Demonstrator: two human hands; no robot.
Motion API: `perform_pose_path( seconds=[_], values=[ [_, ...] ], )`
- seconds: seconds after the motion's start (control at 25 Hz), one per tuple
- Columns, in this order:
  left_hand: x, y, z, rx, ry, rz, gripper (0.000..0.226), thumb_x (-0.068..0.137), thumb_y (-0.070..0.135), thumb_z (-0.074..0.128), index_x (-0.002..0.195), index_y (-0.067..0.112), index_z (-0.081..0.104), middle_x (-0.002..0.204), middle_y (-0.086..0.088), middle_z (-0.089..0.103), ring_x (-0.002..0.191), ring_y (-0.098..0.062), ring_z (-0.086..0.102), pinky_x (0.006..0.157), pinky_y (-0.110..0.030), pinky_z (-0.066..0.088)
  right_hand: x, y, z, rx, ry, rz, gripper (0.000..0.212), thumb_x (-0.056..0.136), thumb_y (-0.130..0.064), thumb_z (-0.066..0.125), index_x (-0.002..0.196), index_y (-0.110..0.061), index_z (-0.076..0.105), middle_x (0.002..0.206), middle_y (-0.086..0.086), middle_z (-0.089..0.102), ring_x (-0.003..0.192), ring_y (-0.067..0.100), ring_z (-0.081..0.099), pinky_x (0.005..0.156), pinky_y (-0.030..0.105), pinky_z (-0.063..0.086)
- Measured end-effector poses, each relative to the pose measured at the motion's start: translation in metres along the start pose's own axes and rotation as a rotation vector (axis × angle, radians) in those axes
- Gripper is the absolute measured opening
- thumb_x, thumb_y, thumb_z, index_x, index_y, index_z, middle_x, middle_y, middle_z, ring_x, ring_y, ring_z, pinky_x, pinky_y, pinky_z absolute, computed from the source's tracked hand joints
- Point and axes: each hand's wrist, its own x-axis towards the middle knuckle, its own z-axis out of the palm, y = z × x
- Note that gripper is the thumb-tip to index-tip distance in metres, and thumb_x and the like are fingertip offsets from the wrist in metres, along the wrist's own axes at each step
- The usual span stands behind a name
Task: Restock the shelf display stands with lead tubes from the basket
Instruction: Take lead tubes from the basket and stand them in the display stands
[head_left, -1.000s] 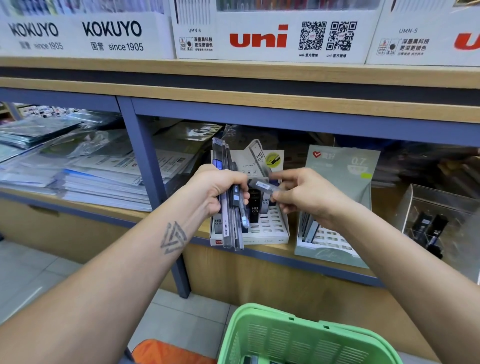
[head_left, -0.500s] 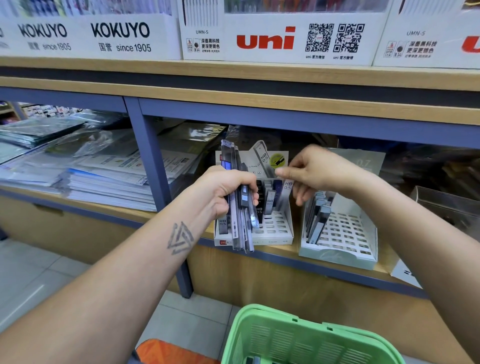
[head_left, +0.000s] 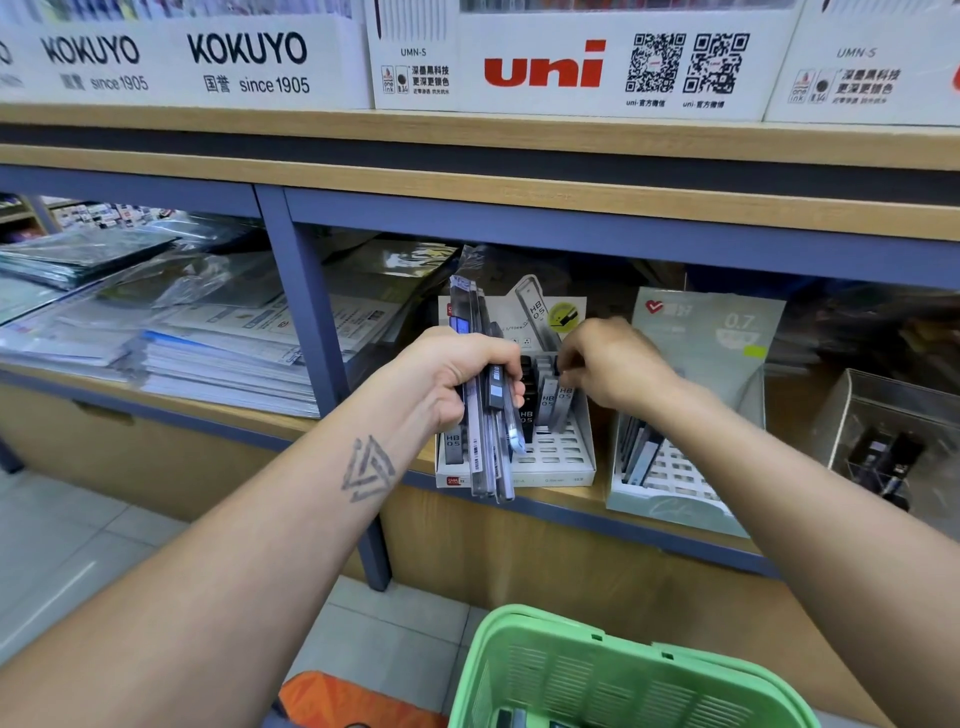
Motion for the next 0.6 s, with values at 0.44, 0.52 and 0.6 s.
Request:
perform_pose_path(
  seconds=[0.44,0.52,0.6],
  values=[
    [0.001,0.001,0.001,0.015,0.003,-0.012,0.017,0.077,-0.017,0.059,0.076,-0.001,0.056,0.064,-0.021,0.057,0.049,-0.028,0.061,0.049,-0.034,0.055,-0.005,-0.002,0.022,0.064,0.105,-0.045,0.012,0.086,-0.016,0.076,0.095,-0.023,0.073,0.097,0.008,0.069,0.091,0.031,0.065,0.077,0.038,0.055],
    [0.0,0.001,0.001,0.02,0.004,-0.01,0.016,0.077,-0.017,0.059,0.076,-0.001,0.056,0.065,-0.022,0.057,0.048,-0.028,0.061,0.048,-0.034,0.055,-0.003,-0.001,0.022,0.063,0.107,-0.043,0.013,0.086,-0.013,0.076,0.095,-0.022,0.074,0.098,0.008,0.069,0.091,0.031,0.065,0.078,0.037,0.055],
    [0.0,0.001,0.001,0.02,0.003,-0.016,0.015,0.077,-0.017,0.059,0.076,-0.002,0.057,0.064,-0.021,0.058,0.049,-0.028,0.062,0.048,-0.033,0.055,-0.001,0.0,0.025,0.048,0.106,-0.053,0.015,0.088,-0.01,0.073,0.098,-0.02,0.076,0.1,0.009,0.07,0.092,0.03,0.066,0.079,0.037,0.057]
  ],
)
